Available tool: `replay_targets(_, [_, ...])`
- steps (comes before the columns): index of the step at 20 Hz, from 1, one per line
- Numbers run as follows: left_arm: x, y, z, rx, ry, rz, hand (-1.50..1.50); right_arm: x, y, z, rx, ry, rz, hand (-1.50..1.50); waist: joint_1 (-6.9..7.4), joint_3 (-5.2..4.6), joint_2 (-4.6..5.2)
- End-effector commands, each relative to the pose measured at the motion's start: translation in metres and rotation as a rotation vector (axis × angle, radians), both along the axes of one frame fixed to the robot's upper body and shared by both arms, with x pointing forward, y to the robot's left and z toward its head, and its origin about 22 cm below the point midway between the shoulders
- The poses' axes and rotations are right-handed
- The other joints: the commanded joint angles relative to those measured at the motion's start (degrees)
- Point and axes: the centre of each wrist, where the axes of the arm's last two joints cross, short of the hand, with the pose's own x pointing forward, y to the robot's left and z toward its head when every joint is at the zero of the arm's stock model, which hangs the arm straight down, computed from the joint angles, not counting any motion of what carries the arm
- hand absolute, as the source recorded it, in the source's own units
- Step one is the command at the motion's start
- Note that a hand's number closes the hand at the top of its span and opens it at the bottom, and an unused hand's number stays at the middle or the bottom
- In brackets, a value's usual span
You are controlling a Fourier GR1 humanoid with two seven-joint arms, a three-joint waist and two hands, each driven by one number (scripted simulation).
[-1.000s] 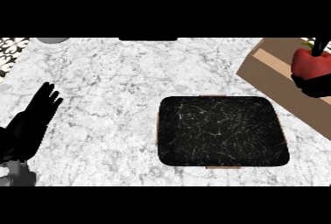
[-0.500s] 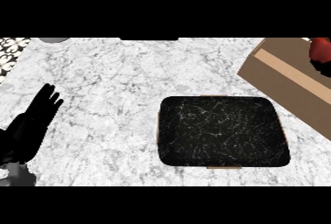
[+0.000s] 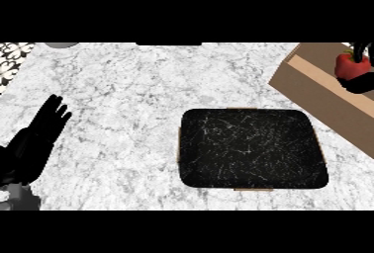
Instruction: Pick the bell pepper from the tray and place it in the cardboard box
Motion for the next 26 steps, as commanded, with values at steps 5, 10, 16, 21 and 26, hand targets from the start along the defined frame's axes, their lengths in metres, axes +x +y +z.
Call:
replay_targets(5, [0.004, 0.008, 0.005, 0.002, 0.013, -0.018, 0.00, 0.015, -0.020, -0.053, 0.106, 0.257, -0.133, -1.50, 0.63, 0.01, 0.24])
replay_targets(10, [0.007, 0.002, 0.000, 0.006, -0.005, 0.003, 0.00, 0.016, -0.033, -0.074, 0.144, 0.264, -0.018, -1.50, 0.28, 0.02, 0.15])
replay_targets(16, [-0.005, 0.004, -0.001, 0.005, 0.003, 0.007, 0.00, 0.013, -0.039, -0.069, 0.450, 0.003, 0.001, -1.50, -0.03, 0.08, -0.19])
replay_targets(21, [-0.009, 0.015, 0.000, 0.010, 0.005, 0.029, 0.00, 0.000, -0.072, -0.057, 0.698, -0.151, -0.068, -1.50, -0.71, 0.01, -0.43])
replay_targets(26, [0.000, 0.003, 0.000, 0.006, -0.011, -0.003, 0.00, -0.019, -0.112, -0.049, 0.779, -0.181, -0.135, -1.50, -0.18, 0.01, 0.01])
